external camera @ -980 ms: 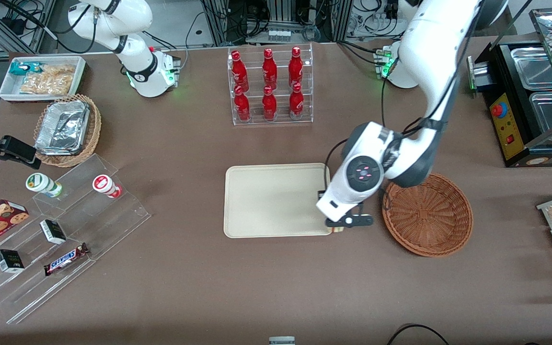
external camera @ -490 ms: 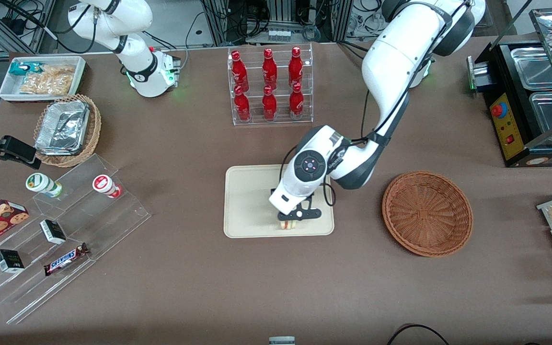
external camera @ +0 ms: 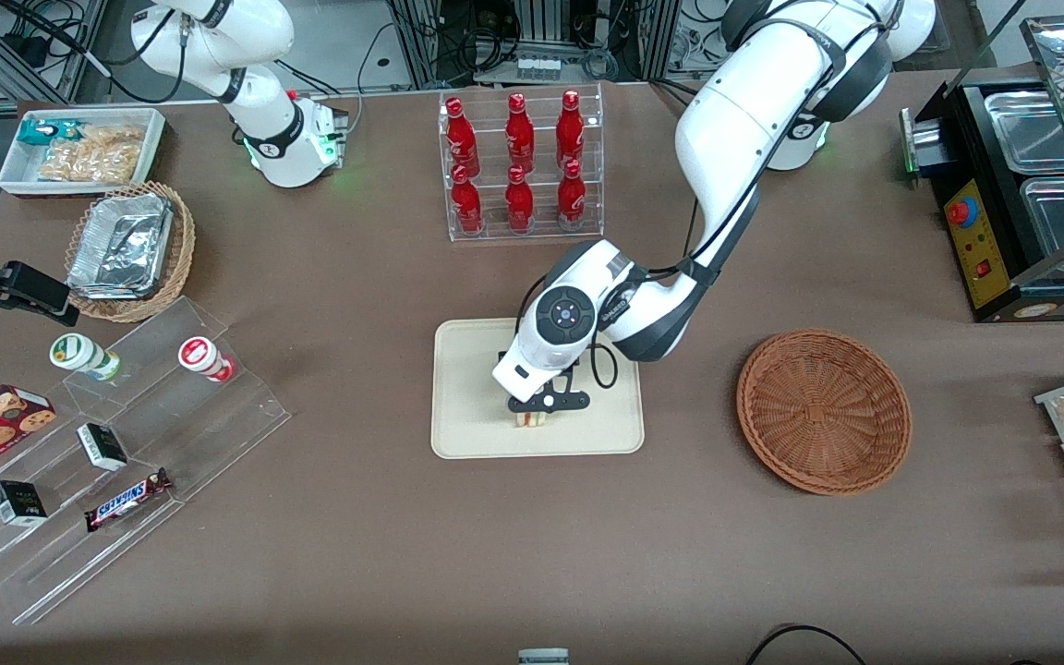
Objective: Place sandwich from basket to tray
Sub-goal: 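Lift the sandwich out of the basket and carry it over the beige tray, then lower the sandwich onto the tray and open the left gripper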
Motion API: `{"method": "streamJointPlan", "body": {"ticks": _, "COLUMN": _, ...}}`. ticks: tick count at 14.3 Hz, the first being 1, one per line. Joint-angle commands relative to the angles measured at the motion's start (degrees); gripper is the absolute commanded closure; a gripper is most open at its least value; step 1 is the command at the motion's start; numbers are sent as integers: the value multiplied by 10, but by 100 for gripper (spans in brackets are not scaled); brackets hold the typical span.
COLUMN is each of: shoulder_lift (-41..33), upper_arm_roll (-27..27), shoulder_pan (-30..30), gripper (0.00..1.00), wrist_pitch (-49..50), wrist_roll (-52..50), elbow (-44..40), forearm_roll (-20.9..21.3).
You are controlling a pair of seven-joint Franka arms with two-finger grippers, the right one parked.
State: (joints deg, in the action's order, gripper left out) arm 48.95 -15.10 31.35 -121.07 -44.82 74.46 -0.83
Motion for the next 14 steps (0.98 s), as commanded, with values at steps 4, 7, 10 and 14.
{"method": "streamJointPlan", "body": {"ticks": 4, "shoulder_lift": 10, "upper_arm_roll": 3, "shoulder_pan": 4, "gripper": 42, "wrist_pitch": 28, "wrist_roll": -4, "elbow": -27, "forearm_roll": 3}}
{"method": "streamJointPlan", "body": {"ticks": 7, "shoulder_lift": 10, "upper_arm_roll": 3, "shoulder_pan": 4, "gripper": 0, "wrist_pitch": 24, "wrist_roll": -10, "elbow": -24, "forearm_roll": 1}}
{"method": "streamJointPlan", "body": {"ticks": 10, "shoulder_lift": -9, "upper_arm_roll": 4, "shoulder_pan": 1, "gripper": 0, "wrist_pitch": 34, "wrist_roll": -11, "elbow": -26, "forearm_roll": 1}}
{"method": "streamJointPlan", "body": {"ticks": 14, "shoulder_lift": -87, "upper_arm_roll": 10, "shoulder_pan": -2, "gripper": 0, "wrist_pitch": 98, "wrist_roll": -58, "elbow": -17, "forearm_roll": 7}}
